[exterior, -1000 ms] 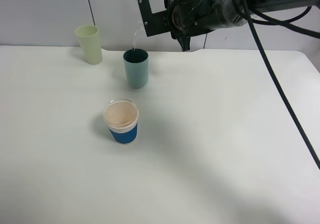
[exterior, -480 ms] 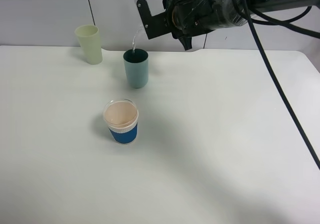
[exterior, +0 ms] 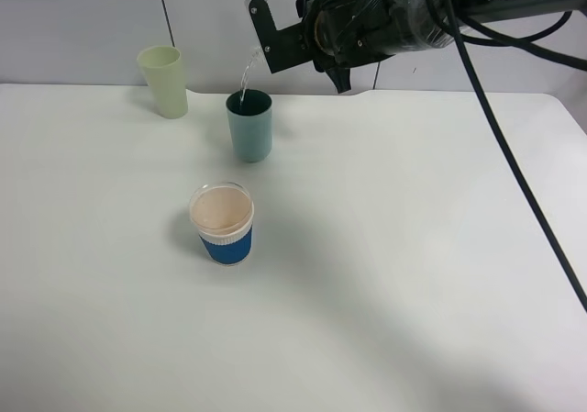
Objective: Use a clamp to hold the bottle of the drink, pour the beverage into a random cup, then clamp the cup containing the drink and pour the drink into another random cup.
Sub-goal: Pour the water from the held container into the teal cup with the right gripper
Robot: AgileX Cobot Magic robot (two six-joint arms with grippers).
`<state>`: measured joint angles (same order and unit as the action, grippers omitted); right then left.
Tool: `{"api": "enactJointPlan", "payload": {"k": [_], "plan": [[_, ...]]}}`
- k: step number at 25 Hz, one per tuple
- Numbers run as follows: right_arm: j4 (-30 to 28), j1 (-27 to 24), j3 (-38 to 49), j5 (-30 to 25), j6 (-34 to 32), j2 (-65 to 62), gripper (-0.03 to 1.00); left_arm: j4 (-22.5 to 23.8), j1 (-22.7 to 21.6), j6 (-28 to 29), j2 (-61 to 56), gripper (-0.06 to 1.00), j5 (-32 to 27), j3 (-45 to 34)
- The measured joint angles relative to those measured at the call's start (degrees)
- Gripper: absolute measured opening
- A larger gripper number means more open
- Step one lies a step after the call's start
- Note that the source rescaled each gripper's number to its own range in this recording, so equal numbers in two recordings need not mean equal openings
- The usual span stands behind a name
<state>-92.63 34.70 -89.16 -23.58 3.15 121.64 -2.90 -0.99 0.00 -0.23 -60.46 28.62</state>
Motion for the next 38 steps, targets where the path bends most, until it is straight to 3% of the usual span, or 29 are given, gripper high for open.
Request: {"api": "enactJointPlan", "payload": {"k": [25, 38], "plan": [[-1.9, 0.0, 0.0, 0.1, 0.5, 0.0, 0.02, 0.0, 0.0, 0.0, 0.0, 1.0, 0.0, 0.0], [-2.1, 0.0, 0.0, 2.4, 6.6, 0.0, 0.02, 0.0, 0.0, 0.0, 0.0, 1.0, 0.0, 0.0]]}}
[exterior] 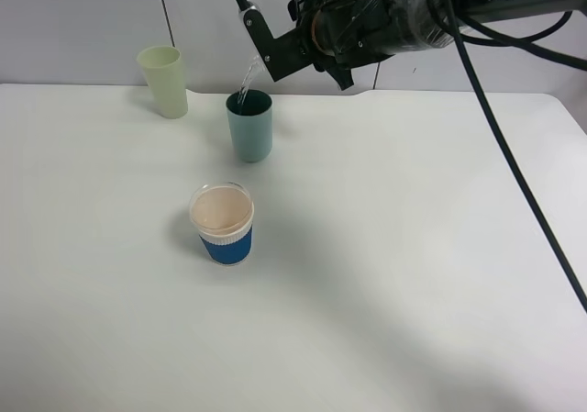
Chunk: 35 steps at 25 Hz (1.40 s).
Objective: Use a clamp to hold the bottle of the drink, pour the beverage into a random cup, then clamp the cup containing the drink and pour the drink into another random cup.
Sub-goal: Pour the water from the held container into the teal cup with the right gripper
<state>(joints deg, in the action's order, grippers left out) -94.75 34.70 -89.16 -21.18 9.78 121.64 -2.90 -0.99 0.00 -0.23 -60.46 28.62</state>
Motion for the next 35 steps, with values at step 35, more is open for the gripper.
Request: {"api": "enactJointPlan", "payload": {"k": [35], "plan": [[-2.6, 0.0, 0.0, -2.4, 1.7, 0.0, 0.02, 0.0, 0.0, 0.0, 0.0, 1.0, 0.0, 0.0]]}}
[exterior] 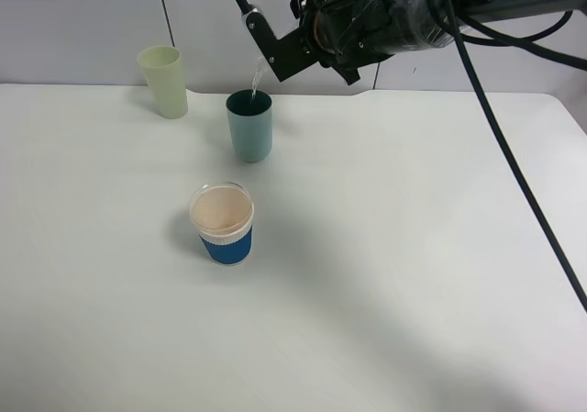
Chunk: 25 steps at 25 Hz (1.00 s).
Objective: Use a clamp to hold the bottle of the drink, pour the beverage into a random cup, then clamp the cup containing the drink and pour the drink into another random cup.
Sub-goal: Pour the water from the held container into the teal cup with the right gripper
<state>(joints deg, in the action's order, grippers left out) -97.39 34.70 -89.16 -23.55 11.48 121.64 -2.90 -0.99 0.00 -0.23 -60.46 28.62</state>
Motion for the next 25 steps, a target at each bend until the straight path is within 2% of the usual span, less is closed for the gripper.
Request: {"api": "enactJointPlan", "payload": {"k": [6, 19, 25], "plan": [[-0.3, 0.0, 0.0, 0.0, 2.4, 0.0, 0.02, 0.0, 0.0, 0.0, 0.0, 1.0, 0.0, 0.0], [-1.7, 0.0, 0.0, 0.1, 2.6, 0.0, 0.02, 0.0, 0.0, 0.0, 0.0, 1.0, 0.0, 0.0], [-1.7, 0.0, 0.0, 3.3, 2.7, 0.0, 0.02, 0.0, 0.0, 0.0, 0.0, 1.0, 0.0, 0.0]]}}
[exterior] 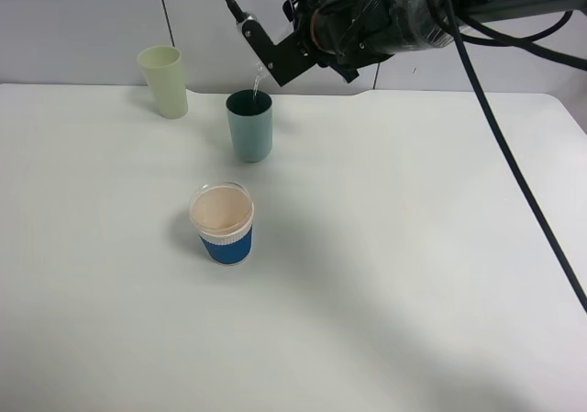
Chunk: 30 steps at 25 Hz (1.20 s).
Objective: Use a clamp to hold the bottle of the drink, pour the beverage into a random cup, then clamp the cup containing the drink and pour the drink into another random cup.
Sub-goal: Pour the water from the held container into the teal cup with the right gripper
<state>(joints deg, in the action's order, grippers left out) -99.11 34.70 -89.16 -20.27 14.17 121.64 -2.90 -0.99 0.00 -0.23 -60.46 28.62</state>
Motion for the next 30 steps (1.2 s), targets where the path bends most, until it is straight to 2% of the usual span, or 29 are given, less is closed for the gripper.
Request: {"api": "enactJointPlan", "payload": {"k": [13, 20, 23, 26, 30], "plan": [[0.0, 0.0, 0.0, 1.1, 1.3, 0.0, 0.02, 0.0, 0.0, 0.0, 0.0, 1.0, 0.0, 0.0], [-0.1, 0.0, 0.0, 1.1, 6.6, 0.0, 0.02, 0.0, 0.0, 0.0, 0.0, 1.0, 0.0, 0.0], [-0.1, 0.0, 0.0, 1.1, 6.4, 0.0, 0.02, 0.0, 0.0, 0.0, 0.0, 1.0, 0.0, 0.0], [-0.1, 0.0, 0.0, 1.1, 0.3, 0.0, 0.02, 0.0, 0.0, 0.0, 0.0, 1.0, 0.0, 0.0], [4.0, 0.0, 0.0, 1.0, -17.9, 0.0, 0.02, 0.0, 0.0, 0.0, 0.0, 1.0, 0.0, 0.0]]}}
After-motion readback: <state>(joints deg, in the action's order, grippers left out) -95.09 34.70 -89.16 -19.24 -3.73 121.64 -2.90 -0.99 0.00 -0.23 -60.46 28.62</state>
